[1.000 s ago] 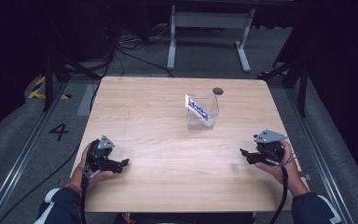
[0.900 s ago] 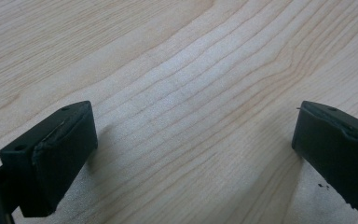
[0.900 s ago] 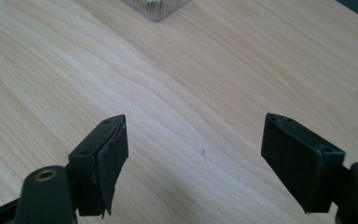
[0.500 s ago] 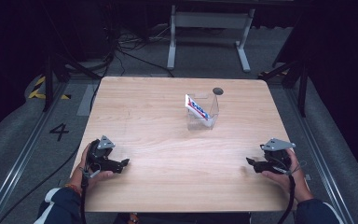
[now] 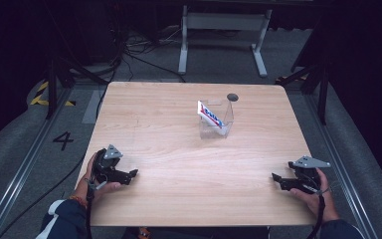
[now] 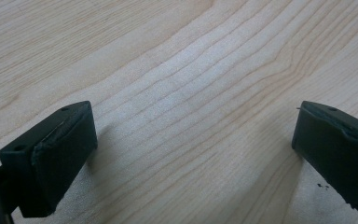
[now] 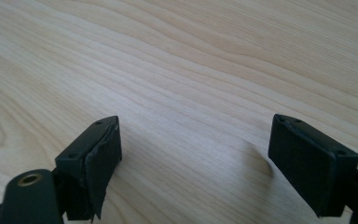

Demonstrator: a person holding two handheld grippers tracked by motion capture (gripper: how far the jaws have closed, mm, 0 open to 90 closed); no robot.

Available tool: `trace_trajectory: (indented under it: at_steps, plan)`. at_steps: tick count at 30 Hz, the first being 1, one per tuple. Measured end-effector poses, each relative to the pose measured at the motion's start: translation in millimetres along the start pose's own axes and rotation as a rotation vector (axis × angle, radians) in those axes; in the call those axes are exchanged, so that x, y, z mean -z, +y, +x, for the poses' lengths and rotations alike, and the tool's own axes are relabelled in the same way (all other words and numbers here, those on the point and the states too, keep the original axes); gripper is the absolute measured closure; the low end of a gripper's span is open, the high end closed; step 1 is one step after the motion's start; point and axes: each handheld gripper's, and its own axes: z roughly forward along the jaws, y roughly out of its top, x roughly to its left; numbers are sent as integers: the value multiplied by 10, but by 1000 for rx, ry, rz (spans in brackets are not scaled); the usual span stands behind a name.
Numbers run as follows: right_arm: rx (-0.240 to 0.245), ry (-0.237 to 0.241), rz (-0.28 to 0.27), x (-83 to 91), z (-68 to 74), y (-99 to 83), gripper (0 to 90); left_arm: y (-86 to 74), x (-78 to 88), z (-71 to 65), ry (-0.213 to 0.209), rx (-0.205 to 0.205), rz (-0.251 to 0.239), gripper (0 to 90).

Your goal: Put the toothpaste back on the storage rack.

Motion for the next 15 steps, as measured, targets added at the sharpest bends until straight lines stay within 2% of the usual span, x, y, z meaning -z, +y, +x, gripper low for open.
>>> trace_trajectory:
  at_steps: [2, 4, 9, 10, 15]
  plan:
    - [-36, 15, 4, -1, -40, -17, 164, 0, 0, 0, 0, 0, 0, 4]
    - [-46, 8, 7, -1, -50, -19, 159, 1, -1, 4, 4, -5, -2, 4]
    - [-44, 6, 9, -5, -51, -18, 155, 1, 0, 4, 4, -5, -3, 4]
    - [-44, 6, 9, -5, -50, -19, 153, 5, 2, 15, 11, -24, -3, 4]
    - [-45, 5, 11, -5, -52, -18, 151, 4, 1, 12, 12, -22, -5, 5]
